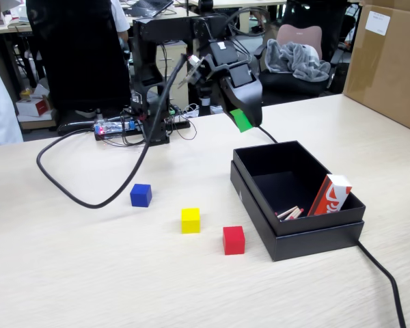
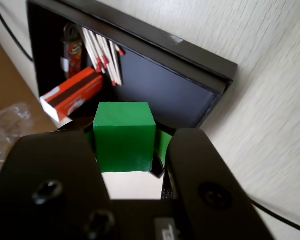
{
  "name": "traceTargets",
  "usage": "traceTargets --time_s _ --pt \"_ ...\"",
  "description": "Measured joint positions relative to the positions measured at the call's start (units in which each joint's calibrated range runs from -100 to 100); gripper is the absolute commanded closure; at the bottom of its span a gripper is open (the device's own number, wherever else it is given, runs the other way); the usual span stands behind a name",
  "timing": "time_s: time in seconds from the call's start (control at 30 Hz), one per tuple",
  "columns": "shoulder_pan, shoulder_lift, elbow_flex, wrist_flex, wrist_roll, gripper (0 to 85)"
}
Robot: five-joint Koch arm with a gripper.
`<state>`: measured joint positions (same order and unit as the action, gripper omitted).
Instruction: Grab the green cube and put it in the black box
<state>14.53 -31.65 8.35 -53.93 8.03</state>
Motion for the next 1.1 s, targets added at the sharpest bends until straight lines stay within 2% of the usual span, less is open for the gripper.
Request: traceTargets --time_s 0.33,0.8,0.83,0.87,0.9,0.97,1.0,1.03,1.1 --pt "1.0 24.6 5.9 0.0 0.9 84.6" --pt "1.2 37.5 7.1 0.2 0.9 84.3" --pt "1.2 37.8 7.1 0.3 0.9 78.2" --pt "1.2 37.8 7.1 0.3 0.9 62.0" --pt "1.2 37.8 7.1 0.4 0.9 58.7" --pt "1.3 37.8 7.1 0.4 0.9 57.5" --pt "1.4 37.8 7.1 0.4 0.9 48.4" --pt "1.5 37.8 7.2 0.4 0.9 45.1" --pt "1.6 37.8 7.2 0.4 0.9 43.5"
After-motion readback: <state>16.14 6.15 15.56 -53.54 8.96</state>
